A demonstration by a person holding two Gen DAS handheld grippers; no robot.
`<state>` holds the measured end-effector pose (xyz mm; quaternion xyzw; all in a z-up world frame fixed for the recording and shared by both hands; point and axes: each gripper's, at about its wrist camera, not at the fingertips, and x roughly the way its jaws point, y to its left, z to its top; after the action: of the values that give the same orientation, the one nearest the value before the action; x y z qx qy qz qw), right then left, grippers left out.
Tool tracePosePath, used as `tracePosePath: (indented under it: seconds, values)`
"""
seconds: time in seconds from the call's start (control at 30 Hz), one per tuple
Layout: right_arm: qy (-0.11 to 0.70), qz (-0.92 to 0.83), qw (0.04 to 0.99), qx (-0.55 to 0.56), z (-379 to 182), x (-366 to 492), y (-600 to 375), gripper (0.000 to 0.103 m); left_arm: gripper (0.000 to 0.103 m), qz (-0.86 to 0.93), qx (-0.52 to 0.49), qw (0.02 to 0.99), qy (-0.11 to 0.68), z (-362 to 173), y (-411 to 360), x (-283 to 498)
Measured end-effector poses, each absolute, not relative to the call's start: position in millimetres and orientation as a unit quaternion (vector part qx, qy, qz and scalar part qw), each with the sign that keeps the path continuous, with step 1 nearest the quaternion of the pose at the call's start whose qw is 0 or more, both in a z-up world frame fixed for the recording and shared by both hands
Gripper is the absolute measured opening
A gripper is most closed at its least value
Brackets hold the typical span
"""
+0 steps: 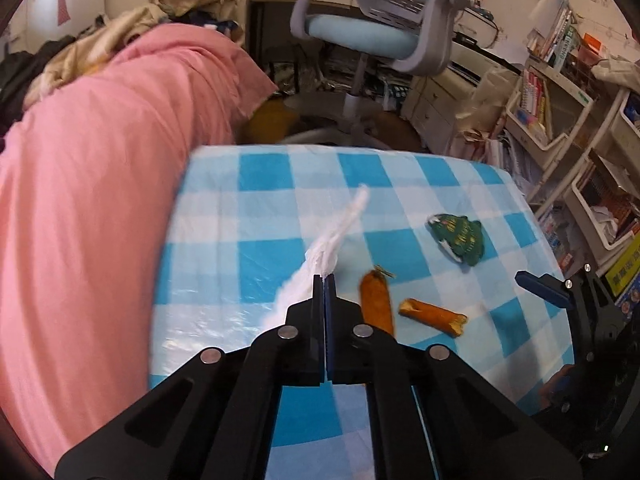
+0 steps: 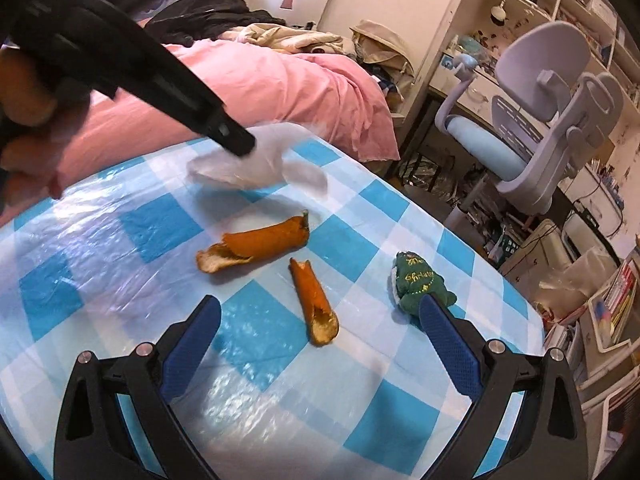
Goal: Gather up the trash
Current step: 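Grasp the white napkin with the left tool, then lift the napkin with the left tool while the right tool grasps an orange peel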
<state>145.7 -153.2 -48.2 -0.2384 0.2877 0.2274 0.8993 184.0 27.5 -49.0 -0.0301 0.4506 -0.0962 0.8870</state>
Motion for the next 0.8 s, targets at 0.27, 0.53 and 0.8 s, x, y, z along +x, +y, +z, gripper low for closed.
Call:
tracePosePath:
  seconds: [0.27,0.53,0.8]
  values:
    - [0.305,0.233,0.897,-0.22,-49.8,159.6,-153.0,0.095,0.048,-0.067,0.009,0.865,0.497,-91.9,27.0,194.8]
    - [0.32,0.238,0.891,-0.217,-54.3,165.9,-150.9,0.09,0.055,-0.06,0.018,0.866,0.496,-102.7,19.4,201.4]
    - [0.33,0.241,0.887,-0.215,-56.4,170.9,-150.1,0.086,0.012,-0.08,-0.011,0.864,0.497,-102.1,17.1,204.0]
